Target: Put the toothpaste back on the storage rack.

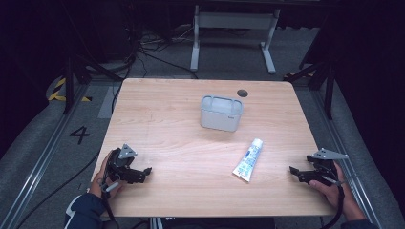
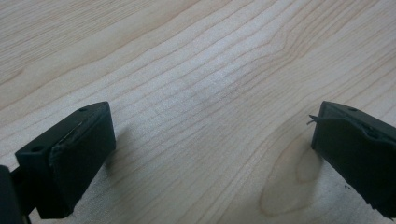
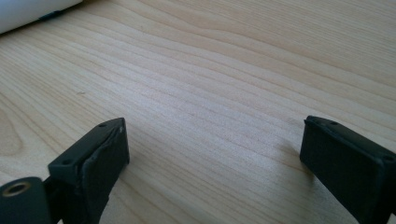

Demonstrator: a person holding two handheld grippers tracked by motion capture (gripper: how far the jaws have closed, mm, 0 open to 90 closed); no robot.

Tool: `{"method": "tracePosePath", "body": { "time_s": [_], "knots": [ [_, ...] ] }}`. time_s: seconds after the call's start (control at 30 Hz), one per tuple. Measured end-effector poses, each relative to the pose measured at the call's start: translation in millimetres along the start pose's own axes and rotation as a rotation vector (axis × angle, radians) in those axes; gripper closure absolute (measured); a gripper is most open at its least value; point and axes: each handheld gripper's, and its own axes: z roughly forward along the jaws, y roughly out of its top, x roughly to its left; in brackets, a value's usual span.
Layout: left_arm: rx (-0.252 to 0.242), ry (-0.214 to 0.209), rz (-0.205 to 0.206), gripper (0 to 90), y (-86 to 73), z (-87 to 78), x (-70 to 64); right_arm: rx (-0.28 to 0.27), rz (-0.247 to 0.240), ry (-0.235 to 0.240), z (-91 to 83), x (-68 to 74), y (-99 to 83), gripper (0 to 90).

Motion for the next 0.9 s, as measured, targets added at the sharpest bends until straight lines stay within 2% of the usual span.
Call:
{"method": "tracePosePath", "body": {
  "time_s": [0.17,0.23,0.37,0.53,0.63,0.73,0.77,0.8,0.9],
  "knots": [
    [0.000,-0.001,0.000,0.0,0.0,0.0,0.0,0.000,-0.001,0.001,0.0,0.0,0.0,8.1],
    [-0.003,0.001,-0.012,0.1,-0.5,0.0,-1.3,0.000,-0.001,0.001,0.0,-0.1,0.0,8.1],
    [-0.001,-0.015,0.014,0.0,-0.2,0.1,-1.7,0.006,-0.008,0.009,-0.1,-0.8,0.5,8.1],
    [-0.003,-0.010,0.040,0.1,1.3,0.6,-0.4,0.026,-0.025,0.022,0.7,-2.8,3.0,6.1],
    [-0.003,-0.013,0.036,0.3,1.1,0.8,-0.9,0.040,-0.026,0.023,1.6,-3.7,4.5,5.1],
    [0.002,-0.041,0.017,0.2,1.0,1.8,-3.0,0.044,-0.028,0.024,1.6,-3.7,5.4,5.2],
    [-0.006,-0.029,0.047,0.1,1.9,2.0,-1.0,0.048,-0.031,0.025,1.5,-3.6,5.9,5.5],
    [-0.001,-0.040,0.033,0.1,1.6,2.1,-1.9,0.052,-0.037,0.028,1.3,-3.4,6.7,7.1],
    [-0.001,-0.040,0.034,0.1,1.6,2.1,-1.8,0.064,-0.077,0.066,-0.9,-2.4,9.9,16.6]
  ]
}}
